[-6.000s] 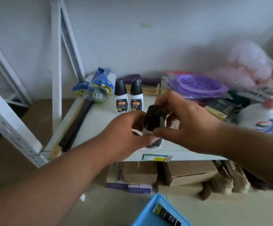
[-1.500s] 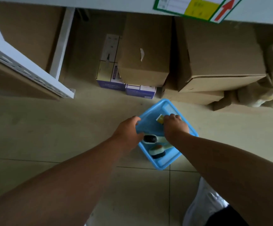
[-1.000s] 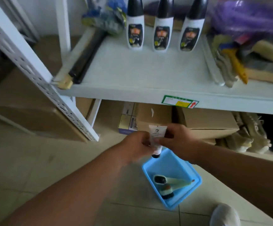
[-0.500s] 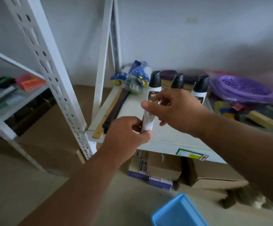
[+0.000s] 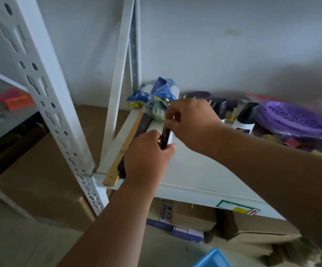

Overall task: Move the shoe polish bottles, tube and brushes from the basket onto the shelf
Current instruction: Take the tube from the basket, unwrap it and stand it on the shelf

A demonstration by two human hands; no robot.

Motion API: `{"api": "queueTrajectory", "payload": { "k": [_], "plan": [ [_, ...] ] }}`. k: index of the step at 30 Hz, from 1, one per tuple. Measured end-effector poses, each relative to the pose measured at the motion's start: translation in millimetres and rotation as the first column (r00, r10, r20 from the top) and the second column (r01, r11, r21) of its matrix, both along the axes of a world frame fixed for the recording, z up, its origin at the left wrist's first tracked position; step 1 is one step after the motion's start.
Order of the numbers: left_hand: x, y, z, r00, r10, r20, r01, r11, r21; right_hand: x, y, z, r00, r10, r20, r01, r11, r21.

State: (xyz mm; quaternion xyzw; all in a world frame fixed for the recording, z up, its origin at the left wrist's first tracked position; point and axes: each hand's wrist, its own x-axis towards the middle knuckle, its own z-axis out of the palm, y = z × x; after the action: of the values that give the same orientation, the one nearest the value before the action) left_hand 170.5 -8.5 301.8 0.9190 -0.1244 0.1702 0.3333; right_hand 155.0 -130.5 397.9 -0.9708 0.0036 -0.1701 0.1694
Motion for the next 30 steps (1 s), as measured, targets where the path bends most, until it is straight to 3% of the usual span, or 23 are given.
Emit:
{"api": "queueTrajectory", "payload": {
  "k": [7, 14, 22, 30],
  "plan": [
    [41, 7, 14, 0.98, -0.105, -0.169, 0.088, 0.99, -0.106, 30, -15, -4, 0.996, 0.068, -0.049, -0.058, 0.981, 0.184],
    [65, 10, 11, 0.965, -0.169, -0.199, 0.135, 0.975, -0.174, 52, -15, 8, 0.987, 0.101, -0.122, -0.102, 0.995, -0.007],
    [72, 6, 14, 0.967, -0.151, -0.206, 0.132, 0.986, -0.102, 52, -11, 21, 0.977, 0.065, -0.204, -0.124, 0.948, -0.293],
    [68, 12, 16, 0.965, -0.164, -0.206, 0.148, 0.985, -0.094, 44, -10, 20, 0.978, 0.084, -0.193, -0.132, 0.959, -0.249]
  ]
}}
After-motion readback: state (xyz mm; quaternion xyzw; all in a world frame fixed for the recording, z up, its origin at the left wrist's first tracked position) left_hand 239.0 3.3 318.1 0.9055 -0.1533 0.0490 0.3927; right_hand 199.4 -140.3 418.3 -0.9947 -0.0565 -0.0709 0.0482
